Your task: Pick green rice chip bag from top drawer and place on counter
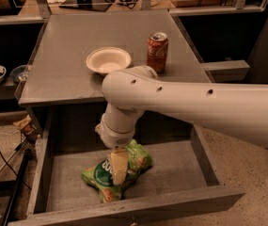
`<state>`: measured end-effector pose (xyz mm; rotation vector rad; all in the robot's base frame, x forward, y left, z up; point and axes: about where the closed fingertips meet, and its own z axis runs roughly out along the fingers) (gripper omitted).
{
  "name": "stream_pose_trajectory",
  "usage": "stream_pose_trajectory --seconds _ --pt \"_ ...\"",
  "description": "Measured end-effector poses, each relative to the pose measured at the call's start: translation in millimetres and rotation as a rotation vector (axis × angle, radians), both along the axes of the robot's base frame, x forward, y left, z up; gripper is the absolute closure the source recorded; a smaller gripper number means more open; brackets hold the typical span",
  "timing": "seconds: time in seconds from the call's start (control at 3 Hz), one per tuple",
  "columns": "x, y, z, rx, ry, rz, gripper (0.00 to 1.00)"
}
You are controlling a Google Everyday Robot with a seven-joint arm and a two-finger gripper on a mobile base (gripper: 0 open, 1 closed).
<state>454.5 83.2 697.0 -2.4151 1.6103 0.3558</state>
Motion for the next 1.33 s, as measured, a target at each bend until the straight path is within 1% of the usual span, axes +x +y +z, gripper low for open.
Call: stream_pose_trajectory --seconds 0.33,0.67,1.0,1.33 --pt "0 0 0 0.0 0.0 0.0 0.0" --pt "1 -14 -17 -0.024 0.015 -0.019 0.0" --pt "-1 -29 -61 -0.063 0.048 -0.021 0.0" --pt "1 -28 -62 -0.062 0.046 -0.018 0.0"
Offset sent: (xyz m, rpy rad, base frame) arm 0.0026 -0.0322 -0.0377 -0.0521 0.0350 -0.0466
